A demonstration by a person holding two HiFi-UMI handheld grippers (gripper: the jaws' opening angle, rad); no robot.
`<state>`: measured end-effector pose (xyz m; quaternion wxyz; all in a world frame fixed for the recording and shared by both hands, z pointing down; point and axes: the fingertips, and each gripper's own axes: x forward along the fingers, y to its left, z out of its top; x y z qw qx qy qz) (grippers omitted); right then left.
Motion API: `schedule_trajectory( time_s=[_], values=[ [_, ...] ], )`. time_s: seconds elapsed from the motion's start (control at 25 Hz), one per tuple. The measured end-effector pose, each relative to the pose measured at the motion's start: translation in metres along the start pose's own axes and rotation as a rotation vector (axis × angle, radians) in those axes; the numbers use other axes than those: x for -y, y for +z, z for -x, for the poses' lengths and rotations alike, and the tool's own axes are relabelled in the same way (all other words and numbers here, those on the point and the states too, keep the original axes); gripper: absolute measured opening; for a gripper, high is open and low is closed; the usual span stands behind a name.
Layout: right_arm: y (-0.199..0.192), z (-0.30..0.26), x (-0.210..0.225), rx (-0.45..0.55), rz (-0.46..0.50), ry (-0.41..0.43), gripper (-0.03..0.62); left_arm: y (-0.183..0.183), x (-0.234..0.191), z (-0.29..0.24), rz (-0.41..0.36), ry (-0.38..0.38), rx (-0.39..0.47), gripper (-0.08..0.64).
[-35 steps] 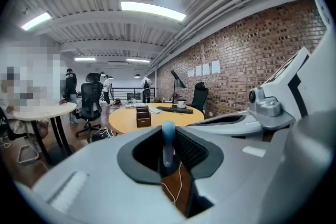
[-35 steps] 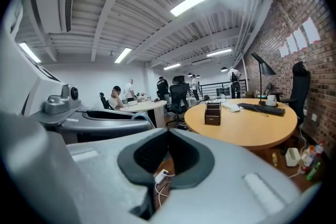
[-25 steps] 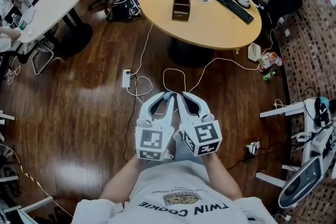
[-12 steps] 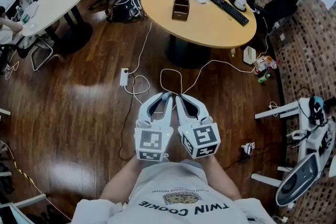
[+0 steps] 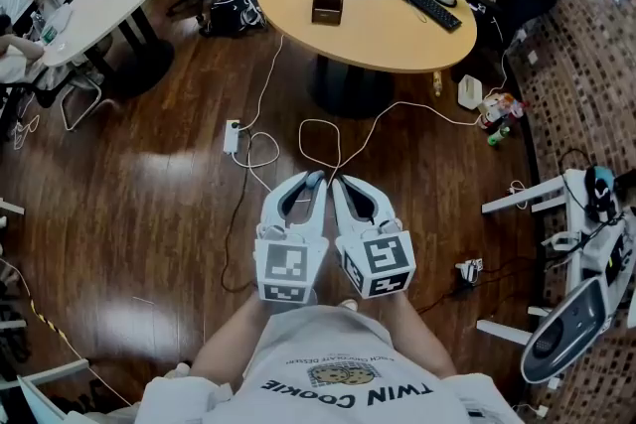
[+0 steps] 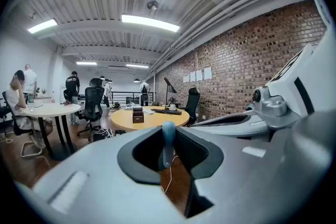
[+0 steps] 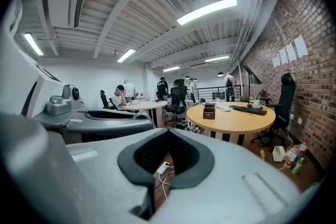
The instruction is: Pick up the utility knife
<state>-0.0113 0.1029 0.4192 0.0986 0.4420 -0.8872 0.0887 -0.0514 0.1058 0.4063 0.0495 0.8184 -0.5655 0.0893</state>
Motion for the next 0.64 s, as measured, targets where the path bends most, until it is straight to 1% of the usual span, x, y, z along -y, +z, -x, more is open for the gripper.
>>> schedule_trajectory(
  time_s=[0.36,0.64],
  values=[
    [-0.009,0.034,0.007,-0.002,-0.016,-0.004,0.002,-0.005,0.034,0.011,-0.005,-0.016,-0.030,0.072],
    [-0.012,0.042,0.014,-0.005,-0.021,-0.013,0.002,-0.006,0.048,0.009,-0.005,-0.032,-0.034,0.072]
  ],
)
